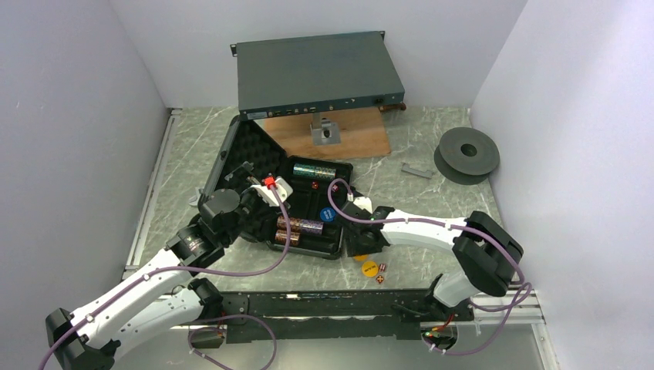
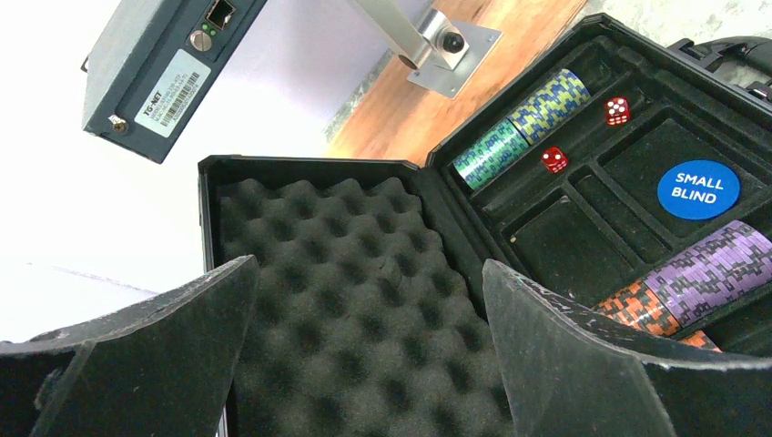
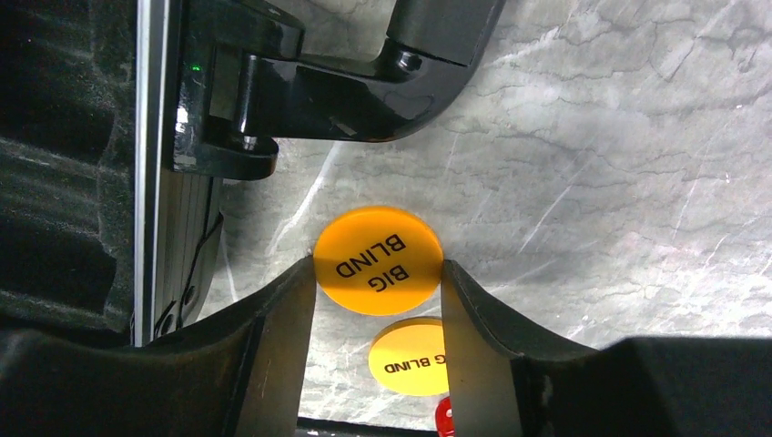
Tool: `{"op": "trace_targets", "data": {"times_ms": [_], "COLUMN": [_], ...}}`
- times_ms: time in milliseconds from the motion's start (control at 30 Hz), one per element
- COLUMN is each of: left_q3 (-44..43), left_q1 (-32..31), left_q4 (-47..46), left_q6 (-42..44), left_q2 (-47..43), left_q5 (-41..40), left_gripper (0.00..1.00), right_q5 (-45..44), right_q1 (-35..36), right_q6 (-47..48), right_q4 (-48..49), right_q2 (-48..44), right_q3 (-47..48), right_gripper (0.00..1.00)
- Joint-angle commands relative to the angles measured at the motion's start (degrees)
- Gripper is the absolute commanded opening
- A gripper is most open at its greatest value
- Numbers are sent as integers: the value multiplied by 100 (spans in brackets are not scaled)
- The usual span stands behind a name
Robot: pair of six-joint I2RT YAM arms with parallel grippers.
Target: Pack up texas hold em set
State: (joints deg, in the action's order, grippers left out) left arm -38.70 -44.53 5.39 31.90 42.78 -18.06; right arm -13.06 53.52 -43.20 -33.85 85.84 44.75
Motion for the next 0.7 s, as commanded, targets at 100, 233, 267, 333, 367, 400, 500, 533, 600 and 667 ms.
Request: {"op": "trace_targets", "data": {"times_ms": [100, 233, 267, 333, 367, 400, 500, 533, 600, 667], "left_q3": [-50, -50, -46, -50, -50, -50, -50, -50, -50, -50], "left_q1": [14, 14, 15, 10, 7, 9, 6, 8, 7, 8], "left_q4": [-88, -86, -82, -90, -90, -91, -91, -91, -91, -91], "left_q6": [5, 9, 9, 8, 9, 9, 5, 1, 0, 0], "left_q2": [-61, -34, -28, -25, -25, -25, -27, -23, -26, -22], "left_q5": [27, 7, 5, -3, -12, -13, -11, -13, -13, -13], "left_gripper": [100, 100, 100, 100, 100, 100, 100, 100, 100, 100], "right_q5": [-131, -214, -247, -310, -344, -379, -375, -381, -388, -405], "right_q1": [62, 62, 62, 62, 62, 62, 62, 62, 64, 62], "right_q6": [-105, -118, -123, -127, -132, -128, -108, -109, -114, -118], "right_q4": [-313, -483, -560, -683, -744, -812, -867, -888, -923, -968], "right_q2": [252, 42, -19, -145, -209, -281, -443, -479, -528, -583], "right_q3": [-253, -121, -86, -14, 16, 59, 102, 112, 141, 168], "right_gripper": [47, 46, 46, 46, 46, 46, 46, 46, 46, 46]}}
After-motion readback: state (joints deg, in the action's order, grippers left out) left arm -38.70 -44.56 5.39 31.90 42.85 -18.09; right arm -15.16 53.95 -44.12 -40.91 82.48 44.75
